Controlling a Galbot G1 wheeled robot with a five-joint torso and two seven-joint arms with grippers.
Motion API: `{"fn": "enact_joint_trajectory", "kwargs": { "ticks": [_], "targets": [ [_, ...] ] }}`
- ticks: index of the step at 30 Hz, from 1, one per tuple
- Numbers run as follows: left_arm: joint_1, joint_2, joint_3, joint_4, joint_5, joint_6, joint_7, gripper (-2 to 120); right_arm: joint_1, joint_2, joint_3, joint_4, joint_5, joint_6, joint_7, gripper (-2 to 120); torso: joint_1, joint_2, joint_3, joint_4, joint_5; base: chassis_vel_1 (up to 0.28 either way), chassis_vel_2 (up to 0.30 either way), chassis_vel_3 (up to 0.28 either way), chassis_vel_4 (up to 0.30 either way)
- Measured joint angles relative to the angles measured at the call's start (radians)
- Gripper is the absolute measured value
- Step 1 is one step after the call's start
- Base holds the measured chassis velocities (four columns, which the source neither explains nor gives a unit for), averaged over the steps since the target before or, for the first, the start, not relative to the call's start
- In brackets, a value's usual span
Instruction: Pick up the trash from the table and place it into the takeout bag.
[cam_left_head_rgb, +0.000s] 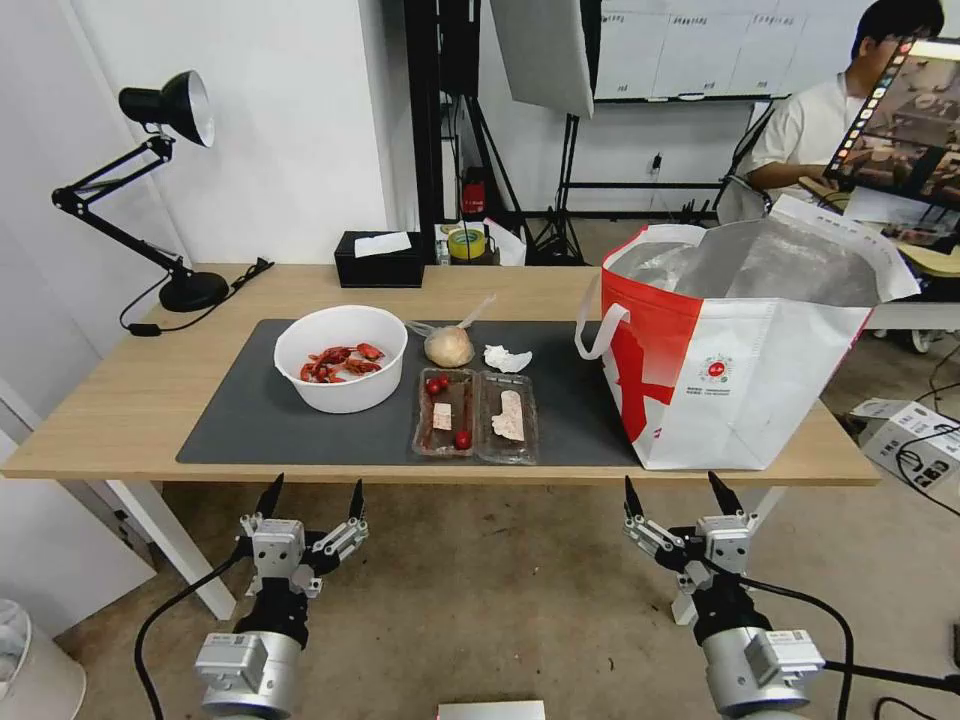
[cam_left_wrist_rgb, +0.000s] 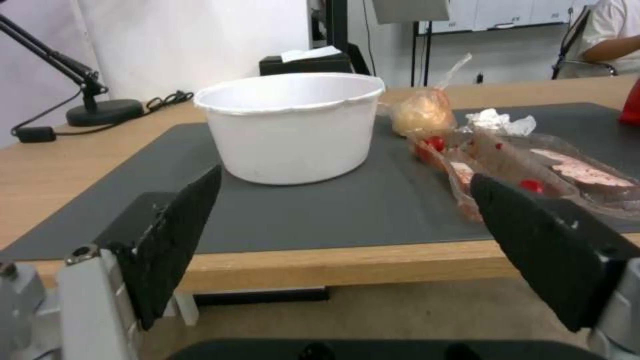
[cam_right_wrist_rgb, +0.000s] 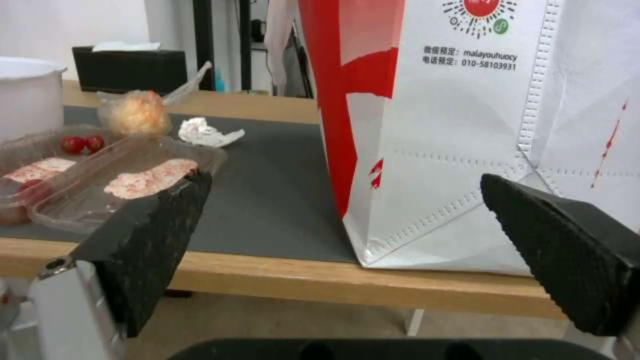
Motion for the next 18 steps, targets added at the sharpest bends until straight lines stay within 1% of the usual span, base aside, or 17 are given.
{"fn": "enact_joint_trajectory", "kwargs": {
  "ticks": [18],
  "targets": [
    [0.0,0.0,0.0,0.0,0.0,0.0,0.0,100,0.0,0.0,0.0,0.0,0.0,0.0,0.0,100,0.0,0.0,0.0,0.0,0.0,0.0,0.0,0.0,0.0]
  ]
}}
